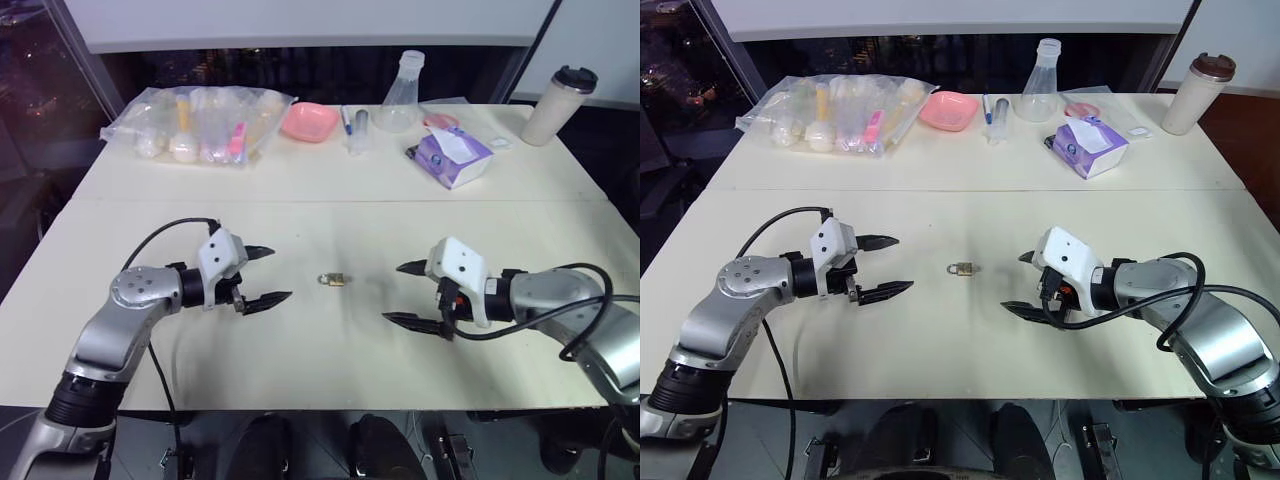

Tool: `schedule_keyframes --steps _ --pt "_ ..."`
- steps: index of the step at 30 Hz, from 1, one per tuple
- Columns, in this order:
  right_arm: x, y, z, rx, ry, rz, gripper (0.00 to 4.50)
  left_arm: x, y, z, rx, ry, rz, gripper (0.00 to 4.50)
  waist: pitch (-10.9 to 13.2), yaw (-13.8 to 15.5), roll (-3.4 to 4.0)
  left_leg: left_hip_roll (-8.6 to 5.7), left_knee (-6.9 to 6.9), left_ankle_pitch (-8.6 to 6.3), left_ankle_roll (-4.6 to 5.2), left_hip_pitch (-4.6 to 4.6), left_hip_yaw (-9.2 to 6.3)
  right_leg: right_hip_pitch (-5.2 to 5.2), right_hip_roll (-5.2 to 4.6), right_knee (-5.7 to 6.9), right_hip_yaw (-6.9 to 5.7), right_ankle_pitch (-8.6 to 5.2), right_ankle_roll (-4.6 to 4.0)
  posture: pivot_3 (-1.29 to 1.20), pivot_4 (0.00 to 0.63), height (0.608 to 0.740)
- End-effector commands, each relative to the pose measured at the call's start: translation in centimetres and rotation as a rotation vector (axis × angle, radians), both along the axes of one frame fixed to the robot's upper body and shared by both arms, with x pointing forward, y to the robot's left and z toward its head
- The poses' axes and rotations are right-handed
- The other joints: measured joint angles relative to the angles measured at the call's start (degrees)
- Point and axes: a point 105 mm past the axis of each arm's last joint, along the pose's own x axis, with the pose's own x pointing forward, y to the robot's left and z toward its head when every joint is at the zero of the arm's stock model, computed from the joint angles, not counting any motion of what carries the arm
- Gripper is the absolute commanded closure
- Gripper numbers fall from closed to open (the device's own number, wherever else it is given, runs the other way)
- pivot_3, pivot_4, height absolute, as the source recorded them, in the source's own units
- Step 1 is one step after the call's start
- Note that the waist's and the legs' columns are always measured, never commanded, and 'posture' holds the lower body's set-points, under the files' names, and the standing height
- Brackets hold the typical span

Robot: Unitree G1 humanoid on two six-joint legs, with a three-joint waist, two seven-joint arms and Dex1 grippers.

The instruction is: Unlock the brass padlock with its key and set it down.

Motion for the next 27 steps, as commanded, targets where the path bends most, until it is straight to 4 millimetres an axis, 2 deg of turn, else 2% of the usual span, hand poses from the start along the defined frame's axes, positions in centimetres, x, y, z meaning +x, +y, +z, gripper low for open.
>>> schedule_keyframes --steps 1,9,14,20,27 --pt "0.2 0.1 0.9 -0.007 -0.055 0.007 0.02 -0.1 -0.1 1.4 -0.01 -0.056 -0.011 0.0 0.0 0.0 0.0 0.0 0.0 0.0 0.0 0.0 0.0 0.0 0.0 0.0 0.0 0.0 0.0 0.0 0.15 0.715" --pt "0.2 0.0 0.8 -0.01 -0.059 0.002 0.02 0.2 -0.7 3.9 -0.151 -0.027 0.003 0.0 0.0 0.0 0.0 0.0 0.0 0.0 0.0 -0.01 -0.01 0.0 0.0 0.0 -0.01 0.0 0.0 0.0 0.15 0.715" --pt "0.3 0.0 0.8 -0.014 -0.062 -0.002 0.02 -0.2 -0.6 2.8 -0.086 0.003 -0.011 0.0 0.0 0.0 0.0 0.0 0.0 0.0 0.0 -0.01 0.0 -0.01 0.0 0.0 0.0 0.0 0.0 0.0 0.15 0.715" --pt "0.3 -0.2 0.8 -0.02 -0.064 -0.004 0.02 -0.2 -0.5 2.3 -0.052 0.006 -0.024 0.0 0.0 0.1 0.0 0.0 0.0 0.0 0.0 -0.01 0.0 0.0 0.0 -0.01 -0.01 0.0 0.0 0.0 0.15 0.715" --pt "0.5 -0.4 0.9 -0.037 -0.069 -0.004 0.02 0.7 0.2 4.2 -0.082 -0.013 -0.06 0.0 0.0 0.1 -0.01 0.0 0.0 0.0 0.0 -0.02 0.0 -0.01 0.01 -0.02 -0.01 0.0 0.0 0.0 0.15 0.715"
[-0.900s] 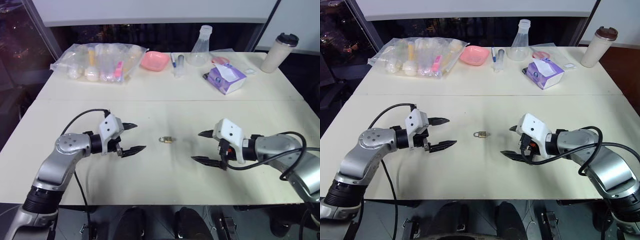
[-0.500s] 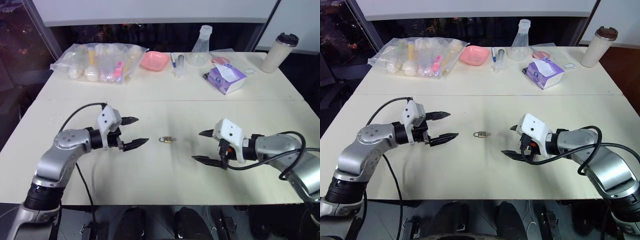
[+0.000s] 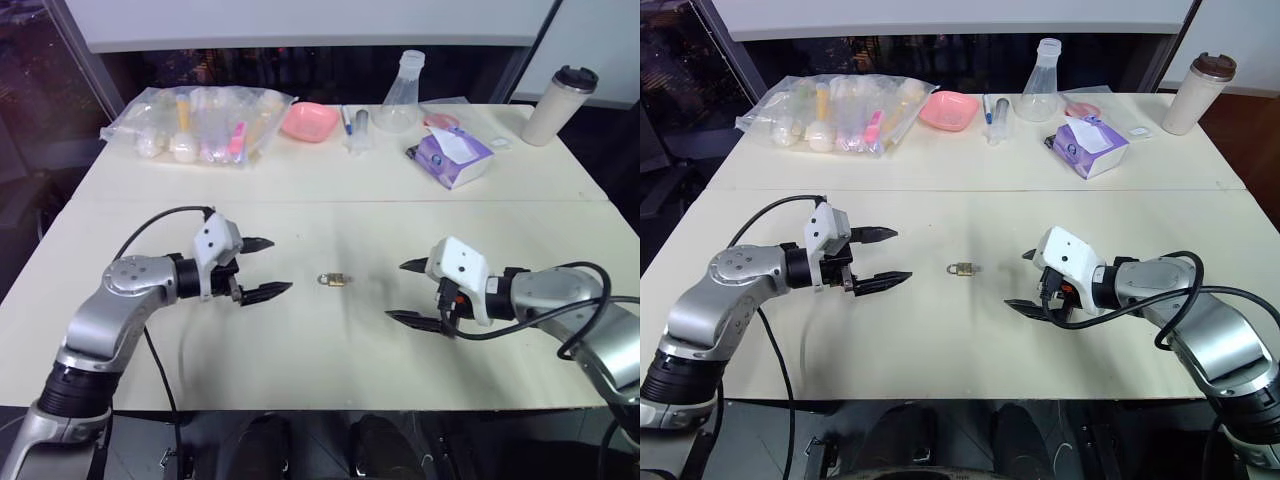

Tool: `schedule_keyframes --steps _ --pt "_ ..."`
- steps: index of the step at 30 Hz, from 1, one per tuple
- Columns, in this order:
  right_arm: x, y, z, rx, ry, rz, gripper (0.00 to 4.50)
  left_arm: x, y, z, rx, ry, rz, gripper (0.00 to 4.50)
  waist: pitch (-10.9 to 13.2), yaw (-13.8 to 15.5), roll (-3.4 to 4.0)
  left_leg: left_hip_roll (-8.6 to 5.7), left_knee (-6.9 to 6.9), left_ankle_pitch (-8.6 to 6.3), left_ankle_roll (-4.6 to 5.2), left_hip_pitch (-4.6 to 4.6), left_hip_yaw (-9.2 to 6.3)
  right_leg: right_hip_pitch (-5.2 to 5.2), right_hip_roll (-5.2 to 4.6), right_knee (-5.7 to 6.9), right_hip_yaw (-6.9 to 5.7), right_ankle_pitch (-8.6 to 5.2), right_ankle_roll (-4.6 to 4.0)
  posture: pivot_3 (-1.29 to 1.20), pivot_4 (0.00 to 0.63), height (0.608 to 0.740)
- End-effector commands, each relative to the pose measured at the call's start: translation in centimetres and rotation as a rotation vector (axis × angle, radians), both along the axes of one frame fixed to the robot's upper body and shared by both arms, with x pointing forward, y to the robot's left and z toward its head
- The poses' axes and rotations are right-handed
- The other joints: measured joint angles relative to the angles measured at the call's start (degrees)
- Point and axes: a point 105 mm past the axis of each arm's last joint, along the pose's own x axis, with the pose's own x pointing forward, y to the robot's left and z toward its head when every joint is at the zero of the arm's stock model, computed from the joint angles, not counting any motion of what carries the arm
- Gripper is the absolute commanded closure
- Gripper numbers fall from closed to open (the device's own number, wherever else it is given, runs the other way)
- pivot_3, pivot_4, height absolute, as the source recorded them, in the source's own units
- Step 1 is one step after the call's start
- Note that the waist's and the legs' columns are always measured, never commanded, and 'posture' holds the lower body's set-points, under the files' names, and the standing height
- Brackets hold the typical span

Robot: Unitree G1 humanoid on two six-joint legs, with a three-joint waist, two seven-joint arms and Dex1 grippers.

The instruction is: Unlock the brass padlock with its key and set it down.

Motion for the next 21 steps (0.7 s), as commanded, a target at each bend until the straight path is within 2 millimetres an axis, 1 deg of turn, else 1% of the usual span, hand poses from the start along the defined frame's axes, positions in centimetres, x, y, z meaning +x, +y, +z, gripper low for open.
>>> schedule_keyframes --steps 1,4,6,8,16,21 --pt "0.2 -0.1 0.9 -0.009 -0.042 0.014 0.02 0.3 -0.1 1.9 -0.004 -0.052 -0.079 0.0 0.0 0.0 0.0 -0.01 0.0 0.0 0.0 0.0 0.0 0.01 0.0 -0.01 0.01 0.0 0.0 0.0 0.15 0.715" --pt "0.5 -0.3 1.1 -0.023 -0.051 0.019 0.02 0.7 -1.0 1.7 0.042 -0.046 -0.195 0.0 0.0 0.0 0.0 -0.02 0.0 0.0 0.0 0.0 0.0 0.0 0.01 -0.01 -0.02 0.0 0.0 0.0 0.15 0.715" --pt "0.8 -0.3 1.3 -0.025 -0.067 0.016 0.02 1.3 -2.2 0.8 0.083 -0.024 -0.285 0.0 0.0 0.2 0.0 -0.05 0.01 0.0 0.0 0.0 0.01 0.01 0.01 -0.01 -0.02 0.0 0.0 0.0 0.15 0.715" --pt "0.9 -0.4 1.3 -0.026 -0.075 0.011 0.02 2.0 -3.0 -0.2 0.125 -0.021 -0.328 0.0 0.0 0.2 0.0 -0.08 0.02 0.0 0.01 -0.01 0.03 0.02 0.03 -0.03 -0.03 0.0 0.0 0.0 0.15 0.715" --pt "0.4 -0.6 1.0 -0.031 -0.081 -0.018 0.02 4.3 -5.5 -4.5 0.227 -0.016 -0.408 0.0 0.0 0.0 -0.02 -0.05 0.02 -0.01 0.03 -0.11 0.05 -0.12 0.12 -0.03 0.02 0.0 0.01 0.0 0.15 0.715" --pt "0.0 -0.5 0.8 -0.027 -0.085 -0.036 0.02 5.3 -6.7 -5.7 0.248 -0.022 -0.418 0.0 0.0 0.0 -0.03 -0.05 0.03 -0.01 0.03 -0.13 0.05 -0.14 0.11 -0.03 0.02 0.0 0.01 0.0 0.15 0.715"
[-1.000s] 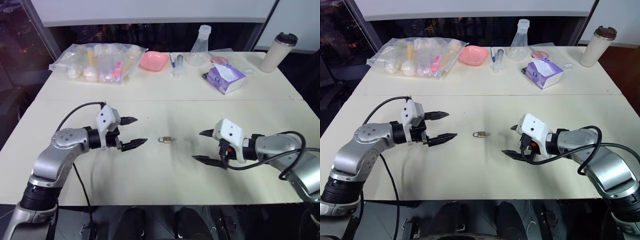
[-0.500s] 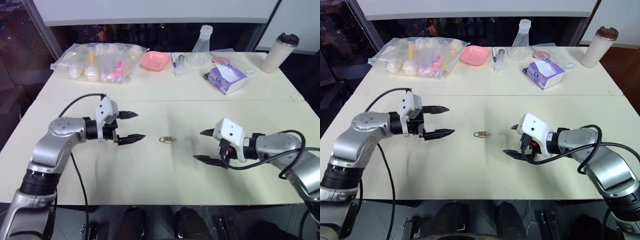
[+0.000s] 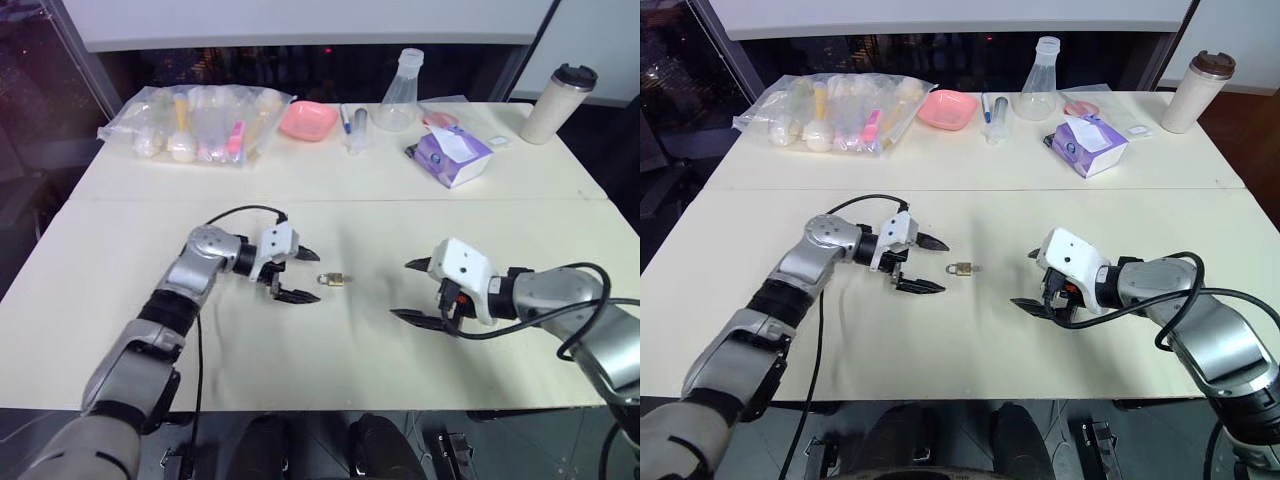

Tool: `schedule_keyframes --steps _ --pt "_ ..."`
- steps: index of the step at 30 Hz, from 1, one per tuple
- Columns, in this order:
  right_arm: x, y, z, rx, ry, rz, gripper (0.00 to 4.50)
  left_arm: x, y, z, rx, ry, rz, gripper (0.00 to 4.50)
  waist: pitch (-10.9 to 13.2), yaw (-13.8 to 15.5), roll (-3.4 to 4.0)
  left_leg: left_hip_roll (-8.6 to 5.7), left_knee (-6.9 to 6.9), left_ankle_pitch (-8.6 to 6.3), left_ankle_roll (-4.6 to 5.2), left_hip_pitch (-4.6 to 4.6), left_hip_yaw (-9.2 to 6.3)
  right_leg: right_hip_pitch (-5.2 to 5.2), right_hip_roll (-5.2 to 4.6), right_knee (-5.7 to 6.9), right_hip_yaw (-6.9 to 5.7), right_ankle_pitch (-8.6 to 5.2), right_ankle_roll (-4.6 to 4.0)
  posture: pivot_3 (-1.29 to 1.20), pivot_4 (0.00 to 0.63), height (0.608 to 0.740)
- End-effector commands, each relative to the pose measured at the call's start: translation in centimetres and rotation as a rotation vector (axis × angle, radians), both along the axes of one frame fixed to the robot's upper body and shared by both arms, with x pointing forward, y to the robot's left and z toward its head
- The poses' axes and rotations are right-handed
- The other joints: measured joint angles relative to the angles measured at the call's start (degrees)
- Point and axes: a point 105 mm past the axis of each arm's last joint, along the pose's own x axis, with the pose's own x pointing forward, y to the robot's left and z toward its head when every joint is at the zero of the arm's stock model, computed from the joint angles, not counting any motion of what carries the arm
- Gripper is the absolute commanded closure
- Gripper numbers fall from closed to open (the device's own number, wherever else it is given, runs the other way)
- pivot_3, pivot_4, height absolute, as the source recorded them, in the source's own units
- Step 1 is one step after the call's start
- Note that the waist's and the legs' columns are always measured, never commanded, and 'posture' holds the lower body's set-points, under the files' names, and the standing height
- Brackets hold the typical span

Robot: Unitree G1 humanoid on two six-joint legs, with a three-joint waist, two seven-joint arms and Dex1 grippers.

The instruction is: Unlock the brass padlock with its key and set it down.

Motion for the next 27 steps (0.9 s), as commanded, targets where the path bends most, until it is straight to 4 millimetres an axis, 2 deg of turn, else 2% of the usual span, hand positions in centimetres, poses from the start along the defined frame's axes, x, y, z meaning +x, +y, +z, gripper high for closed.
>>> schedule_keyframes --steps 1,11,17,18,20,26,27 --pt "-0.3 0.3 1.1 0.007 -0.057 -0.004 0.02 0.9 -0.8 0.4 0.011 -0.057 -0.013 0.0 0.0 0.0 0.0 0.0 0.0 0.0 0.0 0.0 0.0 0.0 0.0 0.0 0.0 0.0 0.0 0.0 0.15 0.715" --pt "-0.7 0.2 0.7 0.008 -0.07 -0.045 0.02 2.0 -2.8 -0.8 0.019 -0.043 0.012 0.0 0.0 0.2 -0.02 -0.01 0.02 0.0 0.0 -0.01 -0.01 0.01 -0.01 0.01 -0.01 0.0 0.01 0.0 0.15 0.715" --pt "-0.7 0.2 0.6 0.006 -0.072 -0.049 0.02 1.8 -2.9 -2.0 0.06 -0.039 0.007 0.0 0.0 0.3 -0.02 -0.01 0.04 0.0 0.0 0.0 -0.02 0.03 -0.02 0.01 -0.02 0.0 0.01 0.0 0.15 0.715" --pt "-0.7 0.2 0.6 0.005 -0.073 -0.05 0.0 1.8 -2.8 -2.1 0.068 -0.041 0.004 0.54 0.0 0.3 -0.02 -0.01 0.04 0.0 0.0 0.01 -0.02 0.04 -0.02 0.01 -0.02 0.01 0.01 0.0 0.15 0.715" --pt "-0.7 0.1 0.6 0.004 -0.073 -0.05 0.0 1.7 -2.7 -2.2 0.072 -0.042 0.002 1.16 0.0 0.5 -0.02 -0.01 0.06 0.0 0.0 0.03 -0.02 0.07 -0.02 0.01 -0.02 0.01 0.01 0.0 0.15 0.715" --pt "-0.5 0.4 0.7 0.003 -0.089 -0.041 0.0 1.4 -2.7 -2.4 0.055 -0.028 -0.004 3.7 0.0 0.8 -0.02 -0.01 0.06 0.0 0.0 0.07 -0.03 0.09 -0.02 0.05 -0.02 0.01 0.01 0.0 0.15 0.715" --pt "-0.2 0.5 0.8 0.0 -0.111 -0.041 0.0 1.3 -2.6 -2.4 0.052 -0.026 -0.005 3.76 0.0 0.9 -0.02 -0.01 0.06 0.0 0.0 0.07 -0.02 0.09 -0.02 0.05 -0.02 0.01 0.01 0.0 0.15 0.715"
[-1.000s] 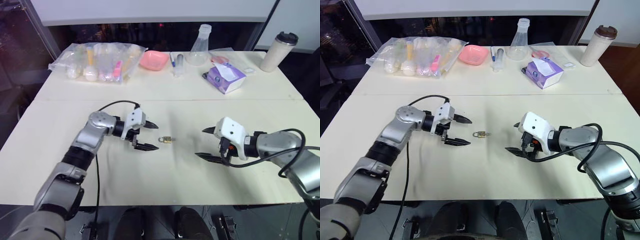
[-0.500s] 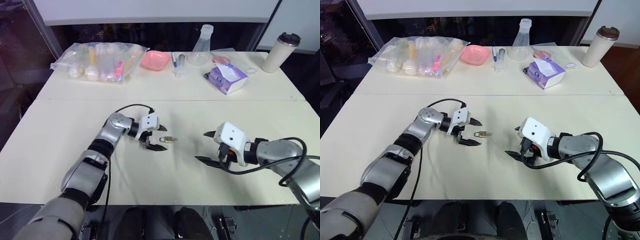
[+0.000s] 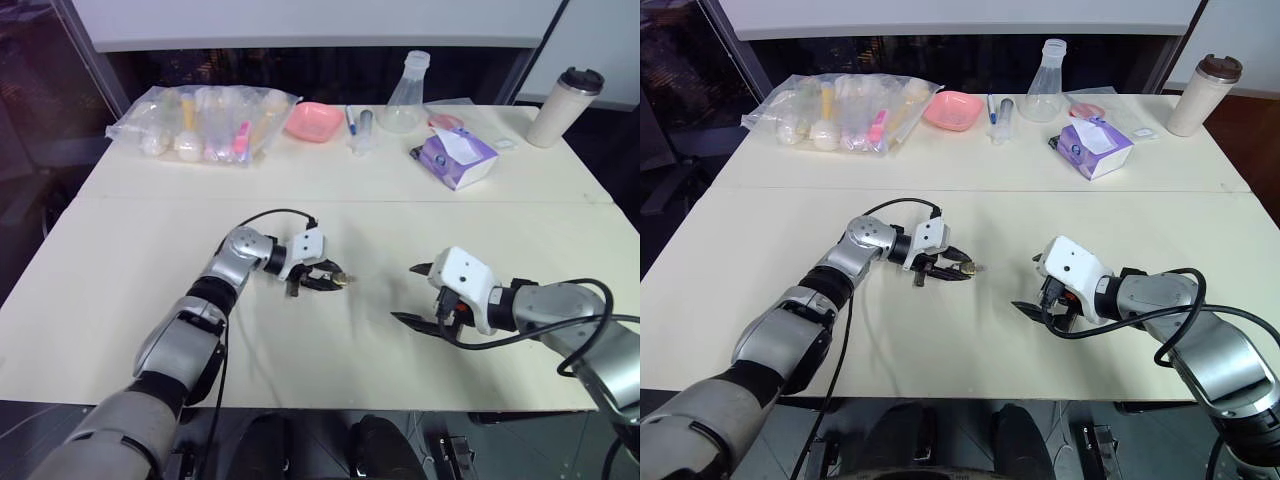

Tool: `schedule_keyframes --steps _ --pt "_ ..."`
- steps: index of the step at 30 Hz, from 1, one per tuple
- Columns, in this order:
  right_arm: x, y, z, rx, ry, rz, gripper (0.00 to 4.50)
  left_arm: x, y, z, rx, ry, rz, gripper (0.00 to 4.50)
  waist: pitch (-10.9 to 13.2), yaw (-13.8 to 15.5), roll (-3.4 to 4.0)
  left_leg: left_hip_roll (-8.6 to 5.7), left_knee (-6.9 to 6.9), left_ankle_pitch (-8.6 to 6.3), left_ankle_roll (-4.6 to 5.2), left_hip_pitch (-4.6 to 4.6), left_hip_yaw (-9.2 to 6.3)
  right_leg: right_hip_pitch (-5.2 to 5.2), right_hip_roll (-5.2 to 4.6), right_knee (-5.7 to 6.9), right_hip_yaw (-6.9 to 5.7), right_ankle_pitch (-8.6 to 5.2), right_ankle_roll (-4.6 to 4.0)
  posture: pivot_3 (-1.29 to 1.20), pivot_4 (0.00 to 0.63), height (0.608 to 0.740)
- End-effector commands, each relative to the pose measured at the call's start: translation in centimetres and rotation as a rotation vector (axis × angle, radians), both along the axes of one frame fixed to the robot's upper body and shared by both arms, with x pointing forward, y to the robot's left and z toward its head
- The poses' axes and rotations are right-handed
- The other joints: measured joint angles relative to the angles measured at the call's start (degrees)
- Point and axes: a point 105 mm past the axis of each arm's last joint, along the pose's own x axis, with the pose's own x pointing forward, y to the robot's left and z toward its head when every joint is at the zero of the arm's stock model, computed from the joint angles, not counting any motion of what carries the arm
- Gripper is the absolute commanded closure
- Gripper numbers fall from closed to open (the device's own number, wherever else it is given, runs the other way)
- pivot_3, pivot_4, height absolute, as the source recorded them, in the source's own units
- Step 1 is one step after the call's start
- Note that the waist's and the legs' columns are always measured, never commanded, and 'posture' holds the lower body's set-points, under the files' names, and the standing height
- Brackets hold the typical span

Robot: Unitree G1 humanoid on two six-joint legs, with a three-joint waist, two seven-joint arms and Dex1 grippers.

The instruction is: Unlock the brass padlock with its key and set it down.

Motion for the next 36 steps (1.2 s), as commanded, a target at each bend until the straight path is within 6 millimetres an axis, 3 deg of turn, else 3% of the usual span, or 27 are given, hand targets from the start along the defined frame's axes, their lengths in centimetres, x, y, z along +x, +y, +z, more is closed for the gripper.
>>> schedule_keyframes --steps 1,4,7,12,15,22,29,30,31,36 --pt "0.7 0.9 1.7 -0.001 -0.12 0.028 0.0 -0.1 0.9 -0.8 0.029 0.013 0.021 3.76 0.0 0.0 0.0 0.0 0.0 0.0 0.0 0.0 0.0 0.0 0.0 0.0 0.0 0.0 0.0 0.0 0.15 0.715" --pt "2.1 1.7 2.7 -0.007 -0.249 0.033 0.0 0.3 1.3 0.4 0.01 0.011 0.025 3.76 0.0 -0.2 0.0 0.0 0.0 0.0 0.0 0.01 0.0 -0.02 0.02 0.02 0.0 0.0 0.0 0.0 0.15 0.715" --pt "3.6 2.5 3.4 -0.088 -0.431 0.06 0.0 1.0 1.4 3.2 -0.065 0.025 0.031 3.76 0.0 -0.8 0.01 0.02 0.0 0.0 0.0 -0.04 0.01 -0.09 0.1 0.05 0.0 0.0 0.0 0.0 0.15 0.715" --pt "5.3 3.8 3.8 -0.33 -0.768 0.219 0.0 1.3 1.6 7.5 -0.14 0.044 -0.002 3.76 0.0 -0.9 -0.01 0.0 0.0 0.02 -0.02 -0.27 0.04 -0.35 0.19 0.06 -0.04 -0.01 0.01 0.0 0.15 0.715" --pt "5.4 5.7 3.5 -0.426 -0.939 0.372 0.0 1.3 1.8 9.6 -0.158 0.041 -0.021 3.76 0.0 -1.1 -0.01 -0.01 0.06 0.05 -0.07 -0.49 0.08 -0.56 0.18 0.1 -0.02 -0.01 0.02 0.0 0.15 0.715" --pt "6.9 7.3 3.4 -0.453 -1.041 0.416 0.0 1.0 1.8 10.2 -0.144 0.018 -0.035 3.76 0.0 -1.2 -0.01 0.06 0.03 0.3 -0.5 -0.49 0.1 -0.63 0.23 0.17 0.02 -0.01 0.02 0.0 0.15 0.715" --pt "7.5 7.5 3.3 -0.467 -1.056 0.427 0.0 1.0 1.9 9.8 -0.124 0.001 -0.031 3.76 0.0 -1.0 -0.01 0.05 0.06 0.3 -0.51 -0.5 0.1 -0.62 0.2 0.19 0.02 -0.01 0.02 0.0 0.15 0.715" --pt "7.6 7.4 3.2 -0.469 -1.049 0.427 0.54 0.9 1.9 9.8 -0.123 0.001 -0.032 3.76 0.0 -1.0 -0.01 0.04 0.07 0.3 -0.51 -0.5 0.11 -0.62 0.19 0.19 0.02 -0.01 0.02 0.0 0.15 0.715" --pt "7.7 7.4 3.2 -0.469 -1.048 0.427 0.75 0.9 1.9 9.7 -0.122 0.002 -0.032 3.76 0.0 -1.0 -0.01 0.04 0.07 0.3 -0.51 -0.5 0.11 -0.62 0.18 0.19 0.02 -0.01 0.02 0.0 0.15 0.715" --pt "7.6 7.6 3.2 -0.464 -1.049 0.431 3.4 1.0 1.9 9.3 -0.103 -0.016 -0.028 3.76 0.0 -1.1 -0.01 0.06 0.07 0.3 -0.51 -0.5 0.1 -0.63 0.15 0.21 0.02 -0.01 0.02 0.0 0.15 0.715"
